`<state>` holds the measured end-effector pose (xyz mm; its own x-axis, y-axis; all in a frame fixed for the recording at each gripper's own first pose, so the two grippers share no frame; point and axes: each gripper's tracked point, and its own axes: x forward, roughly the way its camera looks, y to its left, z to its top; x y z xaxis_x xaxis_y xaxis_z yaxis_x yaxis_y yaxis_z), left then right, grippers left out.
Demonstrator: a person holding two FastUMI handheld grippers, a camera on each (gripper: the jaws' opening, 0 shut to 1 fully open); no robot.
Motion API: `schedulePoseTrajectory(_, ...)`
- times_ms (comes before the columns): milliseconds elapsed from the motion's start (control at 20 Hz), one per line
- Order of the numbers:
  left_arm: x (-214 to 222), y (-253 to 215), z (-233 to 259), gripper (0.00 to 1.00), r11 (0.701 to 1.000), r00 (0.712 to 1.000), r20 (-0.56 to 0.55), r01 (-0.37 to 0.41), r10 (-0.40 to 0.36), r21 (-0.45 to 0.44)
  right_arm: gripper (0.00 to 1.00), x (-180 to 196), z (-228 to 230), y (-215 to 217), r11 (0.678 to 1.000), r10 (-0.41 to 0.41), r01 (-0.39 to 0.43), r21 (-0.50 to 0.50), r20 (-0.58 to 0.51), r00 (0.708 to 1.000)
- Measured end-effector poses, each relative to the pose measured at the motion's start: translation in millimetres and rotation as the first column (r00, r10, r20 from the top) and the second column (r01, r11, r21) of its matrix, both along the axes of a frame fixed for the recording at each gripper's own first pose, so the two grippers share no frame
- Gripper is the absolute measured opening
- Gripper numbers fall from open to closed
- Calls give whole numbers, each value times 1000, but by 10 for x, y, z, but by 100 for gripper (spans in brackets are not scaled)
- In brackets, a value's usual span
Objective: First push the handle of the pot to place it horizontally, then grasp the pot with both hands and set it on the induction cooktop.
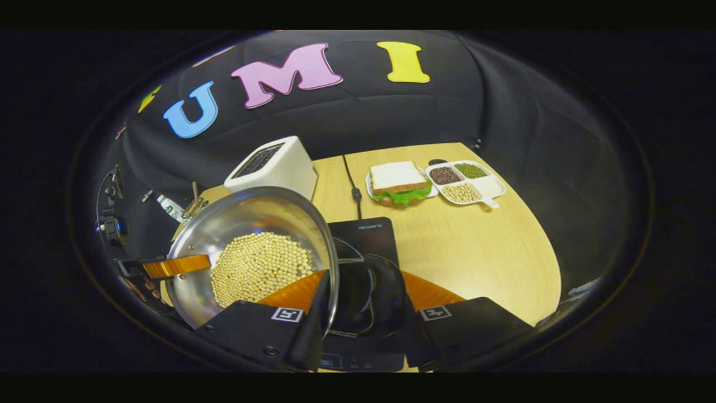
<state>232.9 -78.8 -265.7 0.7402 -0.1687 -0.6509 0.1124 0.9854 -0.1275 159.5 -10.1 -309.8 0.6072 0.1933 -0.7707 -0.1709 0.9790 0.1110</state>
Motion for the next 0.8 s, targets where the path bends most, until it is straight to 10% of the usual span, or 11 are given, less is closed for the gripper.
schedulePoseTrajectory(800,95,-249,-355,60,999,999,-1,-37,37,-20,60,182,-368,-225,999,33,-33,3,-34,999)
